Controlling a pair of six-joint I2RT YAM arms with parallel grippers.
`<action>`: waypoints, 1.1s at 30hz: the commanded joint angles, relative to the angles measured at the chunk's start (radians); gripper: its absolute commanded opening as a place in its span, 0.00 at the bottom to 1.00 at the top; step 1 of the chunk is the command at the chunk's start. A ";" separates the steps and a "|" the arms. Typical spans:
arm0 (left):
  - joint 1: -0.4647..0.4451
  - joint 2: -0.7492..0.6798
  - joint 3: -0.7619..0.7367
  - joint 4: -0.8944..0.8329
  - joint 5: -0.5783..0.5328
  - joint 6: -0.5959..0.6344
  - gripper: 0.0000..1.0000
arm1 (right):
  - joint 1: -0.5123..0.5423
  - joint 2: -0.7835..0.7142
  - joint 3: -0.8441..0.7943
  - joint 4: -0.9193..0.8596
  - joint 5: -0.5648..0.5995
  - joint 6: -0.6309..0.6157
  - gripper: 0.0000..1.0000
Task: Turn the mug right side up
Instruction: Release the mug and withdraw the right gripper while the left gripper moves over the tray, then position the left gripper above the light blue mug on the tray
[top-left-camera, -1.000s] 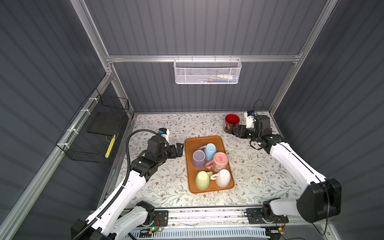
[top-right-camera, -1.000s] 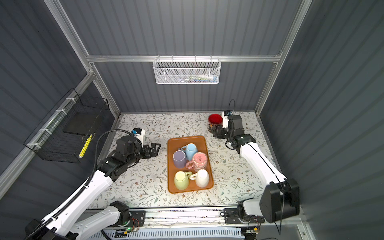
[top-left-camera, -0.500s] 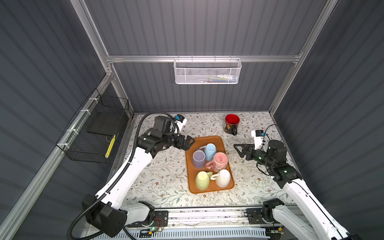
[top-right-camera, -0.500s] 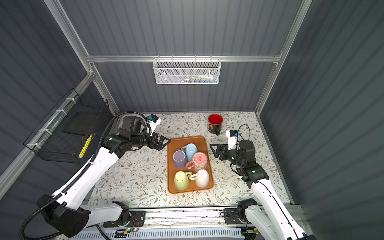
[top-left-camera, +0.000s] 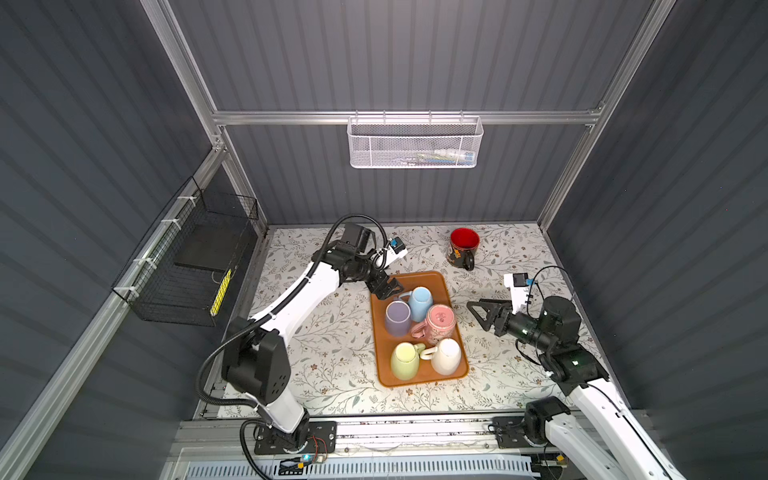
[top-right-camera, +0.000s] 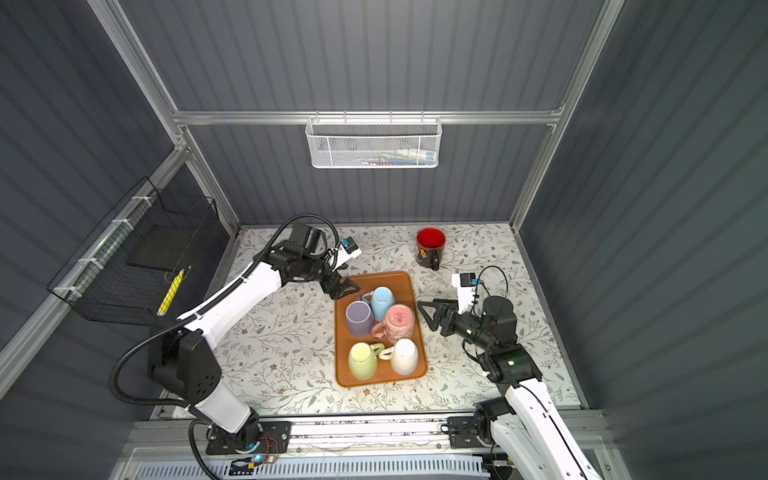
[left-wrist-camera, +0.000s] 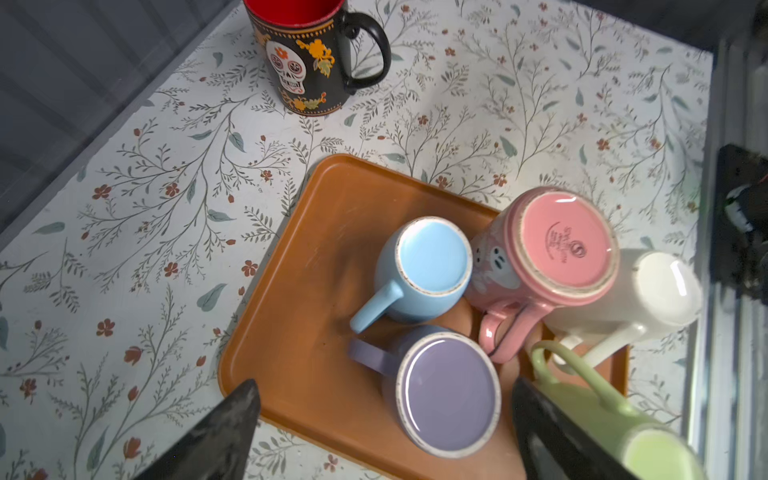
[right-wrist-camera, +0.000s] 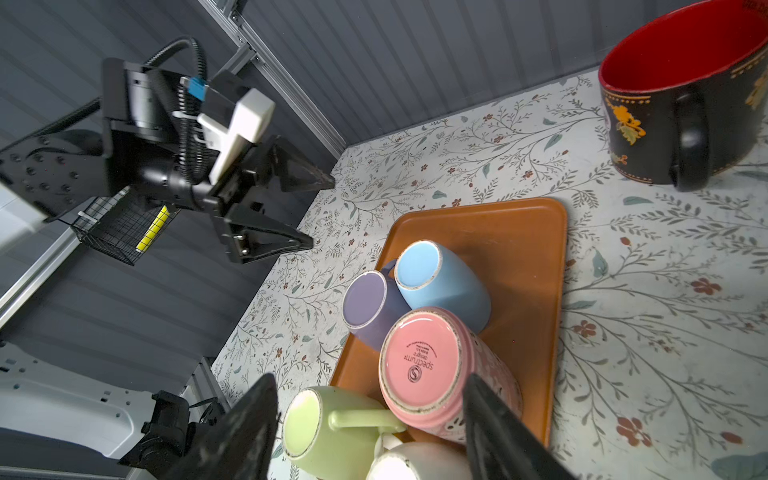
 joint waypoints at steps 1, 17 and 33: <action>0.005 0.055 0.084 -0.106 0.007 0.170 0.92 | 0.000 -0.025 -0.015 0.008 -0.009 -0.015 0.70; 0.039 0.251 0.233 -0.163 0.037 0.354 0.70 | -0.003 -0.087 -0.084 0.037 0.024 0.001 0.70; 0.031 0.327 0.222 -0.145 0.091 0.550 0.70 | -0.003 -0.113 -0.146 0.074 0.149 0.024 0.69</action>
